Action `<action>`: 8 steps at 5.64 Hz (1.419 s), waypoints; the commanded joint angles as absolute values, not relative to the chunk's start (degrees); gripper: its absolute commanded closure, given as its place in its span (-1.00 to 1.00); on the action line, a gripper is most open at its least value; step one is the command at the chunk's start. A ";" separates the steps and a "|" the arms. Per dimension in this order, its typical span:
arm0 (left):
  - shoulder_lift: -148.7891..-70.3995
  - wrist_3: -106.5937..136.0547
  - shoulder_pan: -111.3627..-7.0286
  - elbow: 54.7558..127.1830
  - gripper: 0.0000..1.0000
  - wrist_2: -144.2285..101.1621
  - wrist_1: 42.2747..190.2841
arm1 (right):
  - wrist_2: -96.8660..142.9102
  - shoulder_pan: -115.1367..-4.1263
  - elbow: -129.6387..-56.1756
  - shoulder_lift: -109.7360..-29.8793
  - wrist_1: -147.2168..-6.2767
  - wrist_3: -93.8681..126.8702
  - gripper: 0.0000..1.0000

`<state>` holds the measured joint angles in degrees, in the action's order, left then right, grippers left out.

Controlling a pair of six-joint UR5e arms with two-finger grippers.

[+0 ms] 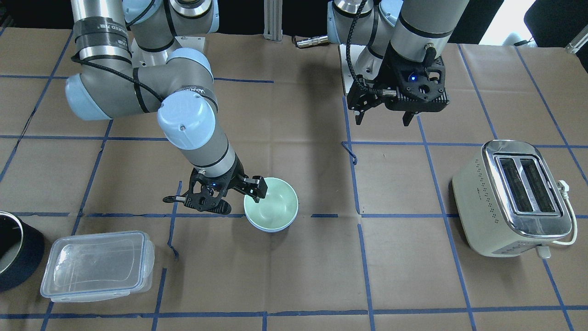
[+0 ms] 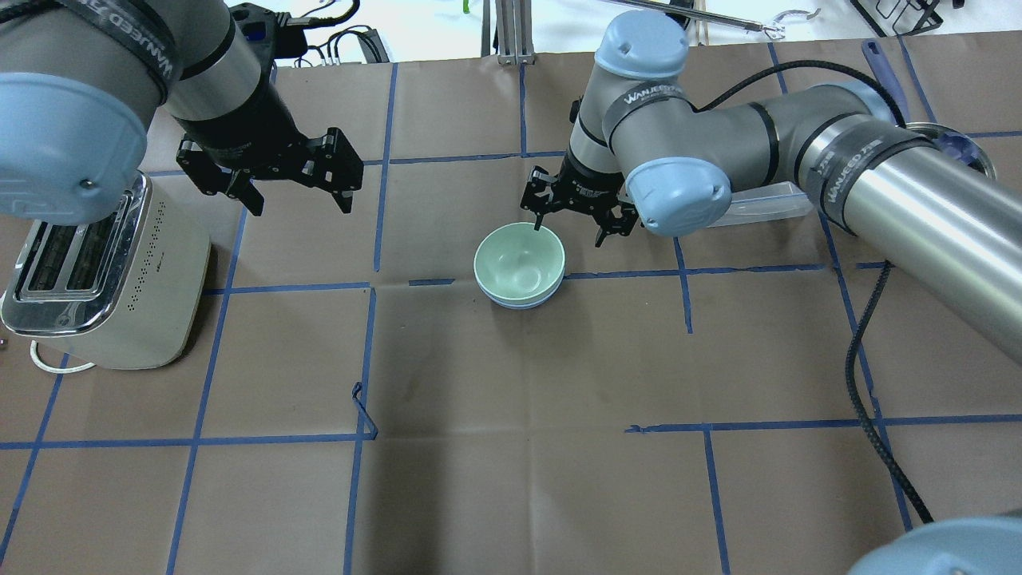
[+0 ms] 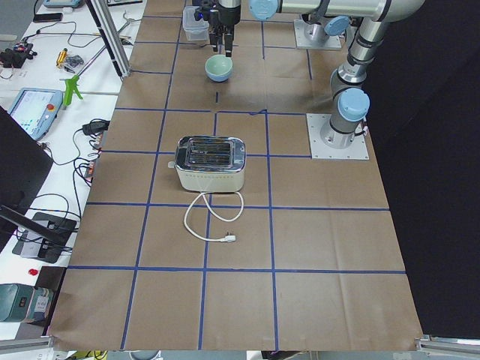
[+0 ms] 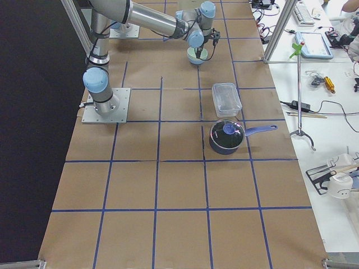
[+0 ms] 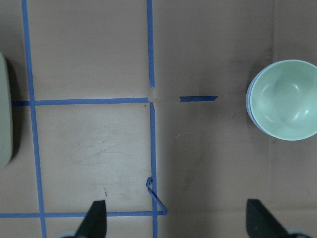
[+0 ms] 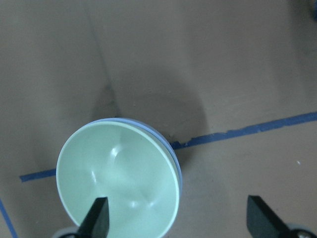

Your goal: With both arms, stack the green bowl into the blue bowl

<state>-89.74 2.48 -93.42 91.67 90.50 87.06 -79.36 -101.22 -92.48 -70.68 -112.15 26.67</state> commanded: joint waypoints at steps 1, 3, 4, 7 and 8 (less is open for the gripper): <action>-89.74 2.55 -93.43 91.58 -0.98 90.44 87.10 | -80.41 -96.36 -85.37 -80.27 -89.87 19.05 -1.00; -89.65 2.46 -93.43 91.67 -0.98 90.53 87.10 | -87.96 -90.63 -84.55 -87.95 -78.70 10.75 -1.00; -89.65 2.55 -93.43 91.67 -0.98 90.53 87.10 | -89.72 -90.88 -84.55 -89.46 -77.01 10.55 -1.00; -89.65 2.55 -93.43 91.67 -0.98 90.44 87.10 | -89.56 -91.40 -84.82 -89.21 -77.34 10.63 -1.00; -89.74 2.55 -93.43 91.67 -0.98 90.35 87.10 | -89.39 -91.41 -84.90 -89.12 -77.52 10.55 -1.00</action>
<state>-89.70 2.55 -93.43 91.67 90.40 87.10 -89.51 -91.34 -84.85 -89.18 -77.38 10.60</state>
